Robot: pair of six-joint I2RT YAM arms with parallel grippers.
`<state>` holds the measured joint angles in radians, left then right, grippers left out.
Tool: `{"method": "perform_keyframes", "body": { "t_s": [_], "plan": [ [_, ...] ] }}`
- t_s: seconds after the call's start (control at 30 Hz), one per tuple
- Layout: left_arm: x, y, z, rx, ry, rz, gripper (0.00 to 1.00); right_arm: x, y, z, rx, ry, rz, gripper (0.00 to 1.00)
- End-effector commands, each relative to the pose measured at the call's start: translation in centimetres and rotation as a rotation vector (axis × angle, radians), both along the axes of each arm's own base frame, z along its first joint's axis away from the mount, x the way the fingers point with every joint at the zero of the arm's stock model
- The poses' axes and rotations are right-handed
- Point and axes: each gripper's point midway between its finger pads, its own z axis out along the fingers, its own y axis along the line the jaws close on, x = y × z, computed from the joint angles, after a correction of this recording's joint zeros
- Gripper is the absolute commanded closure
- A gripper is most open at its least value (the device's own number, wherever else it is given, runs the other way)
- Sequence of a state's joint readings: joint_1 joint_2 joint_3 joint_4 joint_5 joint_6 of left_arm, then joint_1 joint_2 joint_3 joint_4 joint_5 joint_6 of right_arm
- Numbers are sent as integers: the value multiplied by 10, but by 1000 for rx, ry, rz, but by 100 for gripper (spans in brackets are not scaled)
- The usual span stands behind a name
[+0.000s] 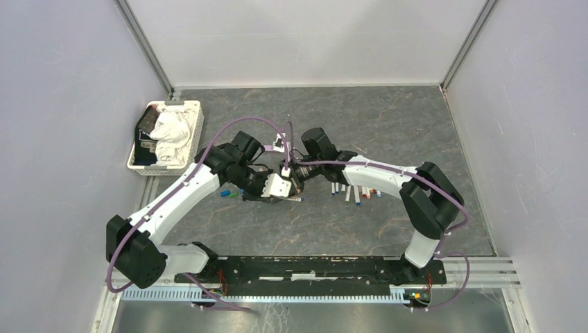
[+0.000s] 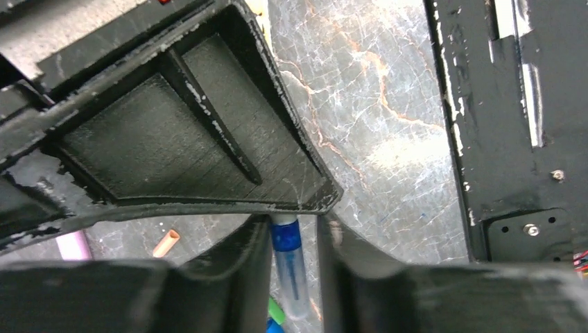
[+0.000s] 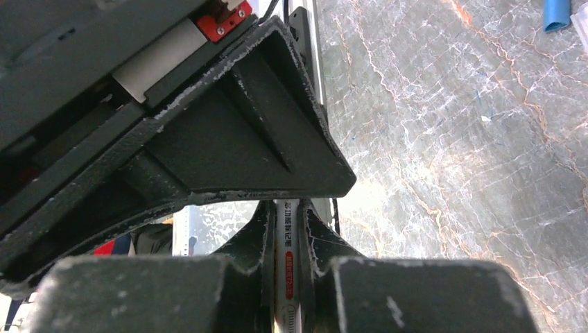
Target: Open the pen caps
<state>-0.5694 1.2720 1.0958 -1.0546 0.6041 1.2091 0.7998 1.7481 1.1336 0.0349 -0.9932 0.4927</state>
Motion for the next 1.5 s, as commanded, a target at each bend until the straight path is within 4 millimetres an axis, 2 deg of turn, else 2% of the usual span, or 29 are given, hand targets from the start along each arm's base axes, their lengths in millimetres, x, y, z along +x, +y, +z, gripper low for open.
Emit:
{"method": "perform_keyframes", "body": {
  "t_s": [0.0,0.07,0.1,0.17,0.23,0.33,0.47,0.5,0.6,0.7,0.87,1.0,1.03,1.07,1.1,1.13,1.17,1.2,1.23,1.27,1.3,1.33,1.37,1.47],
  "plan": [
    [7,-8,4,-31,-27,4,79,-1,14,22,72,-45,37,100],
    [8,-6,3,-22,-36,6,95,-2,14,22,73,-39,40,98],
    [9,-5,3,-17,-43,5,97,-3,14,21,73,-33,44,91],
    [10,-1,2,-1,-59,0,98,-6,12,19,68,-17,53,74],
    [11,1,3,9,-78,-12,98,-9,10,16,57,3,64,61],
    [12,2,6,16,-99,-30,98,-10,12,13,47,44,75,56],
    [14,1,9,17,-114,-51,98,-6,20,16,53,76,80,63],
    [14,0,11,12,-115,-54,98,-5,22,16,54,80,82,67],
    [13,-3,16,2,-115,-70,98,1,28,13,52,98,78,89],
    [9,-4,16,0,-106,-93,98,9,36,17,81,119,72,100],
    [5,-2,15,6,-110,-116,98,28,51,24,129,150,56,100],
    [16,5,11,61,-164,-133,98,41,62,17,110,156,58,100],
    [24,10,9,95,-186,-113,98,41,57,11,83,151,49,100],
    [33,22,7,146,-214,-84,98,36,43,-8,16,129,40,100],
    [45,42,8,188,-241,-48,98,17,13,-35,-102,120,44,100],
    [62,74,11,217,-269,6,98,-8,-23,-46,-181,67,51,100],
    [78,119,12,255,-291,76,98,-48,-67,-74,-245,97,49,100],
    [85,155,6,290,-284,120,98,-57,-84,-71,-174,72,-48,100],
    [81,168,0,326,-241,122,98,-61,-94,-71,-99,114,-119,100],
    [77,157,0,317,-206,126,98,-59,-95,-68,-82,151,-129,100],
    [74,130,6,289,-210,95,98,-58,-93,-71,-105,147,-88,100],
    [73,114,10,270,-238,76,98,-57,-89,-73,-138,112,-57,100],
    [71,106,10,267,-269,54,98,-57,-88,-75,-158,116,-44,100],
    [58,92,9,282,-289,12,98,-45,-79,-60,-108,106,-61,100]
  ]
}}
